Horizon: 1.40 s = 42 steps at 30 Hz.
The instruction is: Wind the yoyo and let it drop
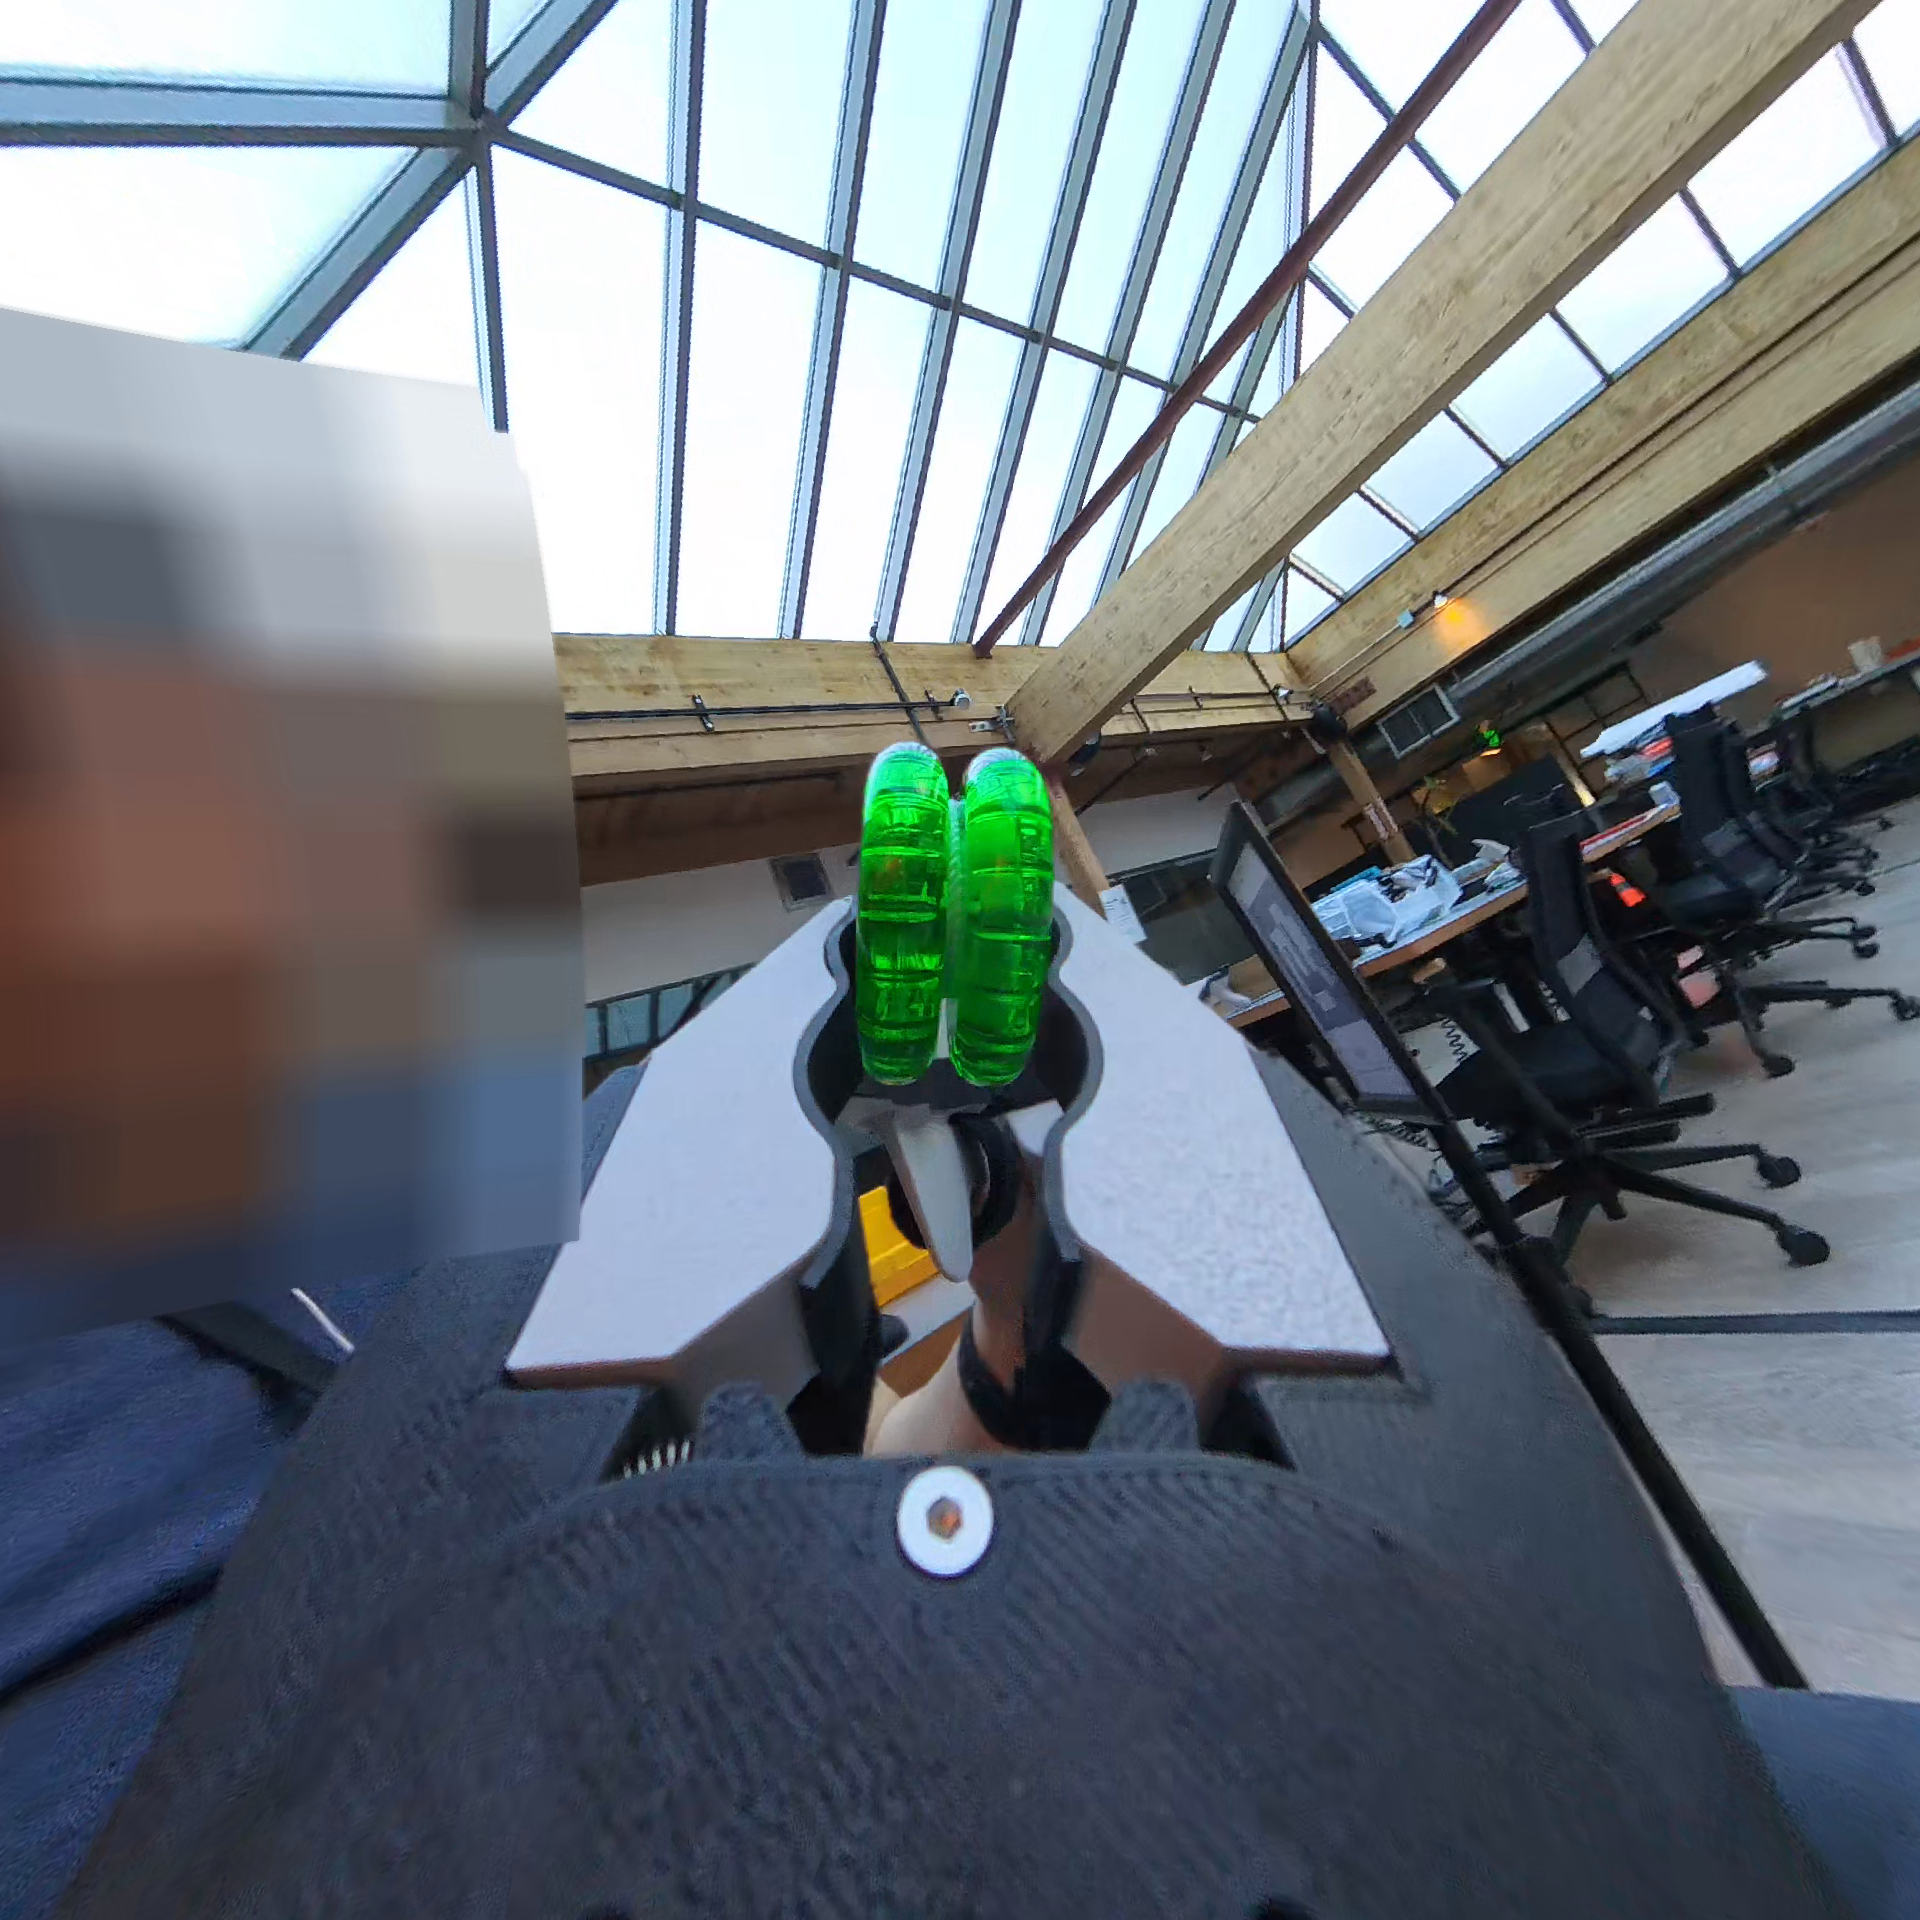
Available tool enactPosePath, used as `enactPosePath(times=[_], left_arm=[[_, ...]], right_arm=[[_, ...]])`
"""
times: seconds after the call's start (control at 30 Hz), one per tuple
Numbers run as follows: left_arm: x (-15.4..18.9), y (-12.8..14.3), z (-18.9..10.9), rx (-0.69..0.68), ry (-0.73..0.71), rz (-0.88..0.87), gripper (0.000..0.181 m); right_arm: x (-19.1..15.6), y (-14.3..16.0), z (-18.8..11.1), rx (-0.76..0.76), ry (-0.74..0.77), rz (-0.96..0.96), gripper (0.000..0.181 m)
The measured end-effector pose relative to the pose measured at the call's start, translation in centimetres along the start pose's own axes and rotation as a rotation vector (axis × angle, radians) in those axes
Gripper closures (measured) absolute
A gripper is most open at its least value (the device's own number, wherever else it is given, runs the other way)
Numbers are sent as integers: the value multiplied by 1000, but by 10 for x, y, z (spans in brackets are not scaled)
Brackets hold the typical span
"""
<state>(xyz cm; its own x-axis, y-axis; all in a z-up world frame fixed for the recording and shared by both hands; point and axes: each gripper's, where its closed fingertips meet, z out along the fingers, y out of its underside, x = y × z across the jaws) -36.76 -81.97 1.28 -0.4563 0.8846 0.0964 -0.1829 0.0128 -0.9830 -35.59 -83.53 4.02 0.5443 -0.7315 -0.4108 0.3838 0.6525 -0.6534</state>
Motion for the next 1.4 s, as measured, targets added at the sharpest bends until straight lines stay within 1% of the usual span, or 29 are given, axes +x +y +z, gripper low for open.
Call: enactPosePath(times=[0.03, 0.07, 0.1, 0.13, 0.17, 0.23, 0.37, 0.43, 0.53, 0.63, 0.73, 0.83, 0.97, 1.0, 1.03, 1.07, 1.1, 1.2, 1.23, 1.3, 1.33, 1.4], left_arm=[[-3, 1, 4, -3, -2, -33, 121], [-3, 1, 7, 5, 17, -64, 125], [0, -1, 8, 28, 47, -91, 134], [3, -5, 6, 59, 76, -108, 148], [4, -8, 5, 87, 90, -113, 153], [5, -10, 2, 106, 86, -88, 153], [3, -11, -1, 97, 47, 20, 153], [3, -10, -4, 52, 49, 49, 153], [0, -4, -10, -33, 35, 80, 153], [1, -4, -17, -68, 13, 110, 153], [4, -3, -22, -94, 30, 91, 153], [4, -2, -25, -127, 12, 140, 153], [-4, 5, -29, -231, -86, 279, 153], [-5, 7, -29, -262, -105, 309, 153], [-6, 11, -30, -299, -126, 342, 153], [-7, 15, -30, -338, -149, 389, 153], [-8, 20, -30, -380, -172, 443, 153], [-9, 31, -30, -484, -214, 573, 153], [-11, 33, -31, -513, -227, 603, 153], [-13, 37, -35, -547, -235, 644, 153], [-12, 36, -36, -542, -227, 647, 153], [-10, 27, -38, -486, -222, 614, 153]], right_arm=[[1, 2, 3, -2, 10, -49, 154], [1, 5, 5, -14, 24, -102, 154], [1, 8, 7, -37, 38, -150, 154], [1, 11, 9, -66, 54, -193, 154], [1, 13, 11, -88, 67, -236, 154], [0, 15, 13, -117, 80, -297, 153], [1, 18, 17, -134, 94, -324, 152], [2, 21, 17, -147, 83, -284, 152], [7, 28, 16, -227, 116, -292, 150], [9, 32, 16, -344, 147, -343, 147], [8, 34, 15, -464, 163, -385, 148], [10, 39, 11, -635, 201, -448, 144], [18, 35, 2, -908, 303, -672, 131], [19, 34, 1, -975, 318, -731, 133], [21, 34, -1, -1048, 340, -794, 127], [24, 36, -3, -1135, 357, -859, 130], [27, 40, -6, -1224, 360, -922, 126], [37, 57, -13, -1457, 320, -1096, 136], [38, 63, -16, -1506, 294, -1119, 146], [41, 66, -17, -1526, 304, -1114, 148], [40, 68, -16, -1503, 305, -1083, 148], [37, 67, -10, -1398, 299, -1053, 149]])
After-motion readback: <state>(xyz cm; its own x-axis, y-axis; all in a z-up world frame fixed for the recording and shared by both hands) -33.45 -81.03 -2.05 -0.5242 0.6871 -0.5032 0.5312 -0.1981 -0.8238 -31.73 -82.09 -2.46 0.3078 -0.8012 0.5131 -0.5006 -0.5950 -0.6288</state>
